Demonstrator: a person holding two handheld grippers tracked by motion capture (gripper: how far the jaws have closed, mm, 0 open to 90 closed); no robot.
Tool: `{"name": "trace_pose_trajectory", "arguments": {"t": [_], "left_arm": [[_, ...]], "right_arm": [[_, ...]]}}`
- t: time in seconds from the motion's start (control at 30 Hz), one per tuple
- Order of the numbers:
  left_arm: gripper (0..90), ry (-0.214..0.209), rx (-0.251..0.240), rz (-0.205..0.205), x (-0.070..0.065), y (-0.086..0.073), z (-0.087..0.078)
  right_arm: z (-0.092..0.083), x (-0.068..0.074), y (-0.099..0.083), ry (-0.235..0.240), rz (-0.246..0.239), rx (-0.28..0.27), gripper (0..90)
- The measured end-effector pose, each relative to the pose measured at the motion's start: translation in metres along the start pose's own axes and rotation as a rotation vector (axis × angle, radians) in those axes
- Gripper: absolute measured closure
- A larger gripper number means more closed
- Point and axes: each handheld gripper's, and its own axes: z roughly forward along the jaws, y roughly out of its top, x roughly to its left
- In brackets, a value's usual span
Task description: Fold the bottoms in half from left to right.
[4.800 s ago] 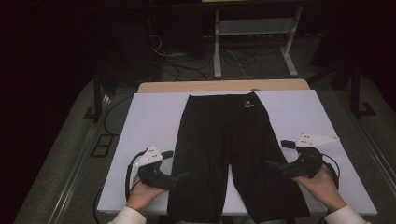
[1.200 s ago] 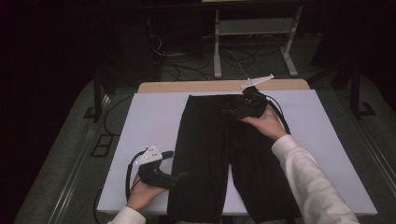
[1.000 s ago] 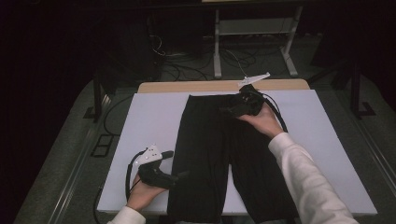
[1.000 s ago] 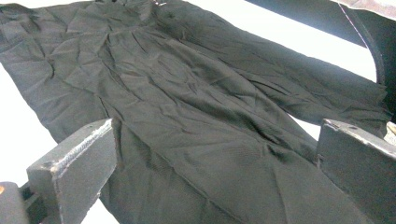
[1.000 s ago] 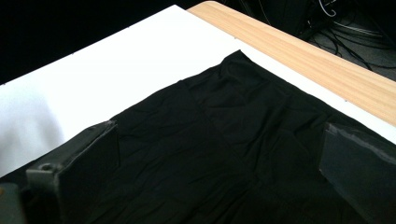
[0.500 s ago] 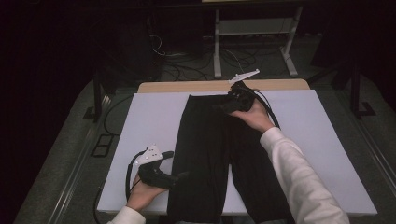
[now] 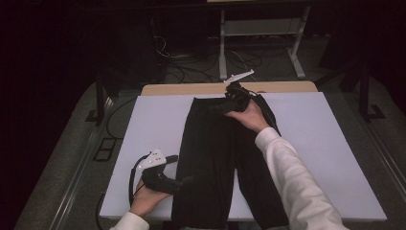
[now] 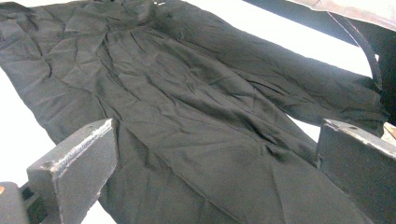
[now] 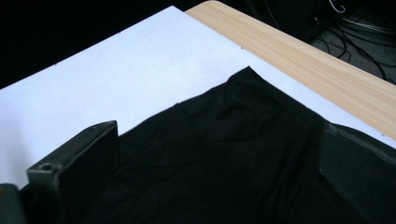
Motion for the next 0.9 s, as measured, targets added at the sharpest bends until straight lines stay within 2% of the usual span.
{"name": "trace_pose_trajectory", "arguments": {"t": [0.3,0.57,0.67,0.9], "left_arm": [[0.0,-0.003,0.001,0.001,0.0,0.0,0.0],[0.0,-0.004,0.002,0.003,0.0,0.0,0.0],[0.0,-0.004,0.001,0.001,0.0,0.0,0.0],[0.0,-0.01,-0.003,-0.002,0.0,0.0,0.0]], "right_arm": [[0.015,-0.001,0.008,-0.009,0.007,0.003,0.0],[0.025,0.001,0.009,-0.029,0.006,-0.027,0.0],[0.031,0.0,0.011,-0.028,0.01,-0.012,0.0],[0.045,0.001,0.016,-0.032,0.018,-0.018,0.0]]}}
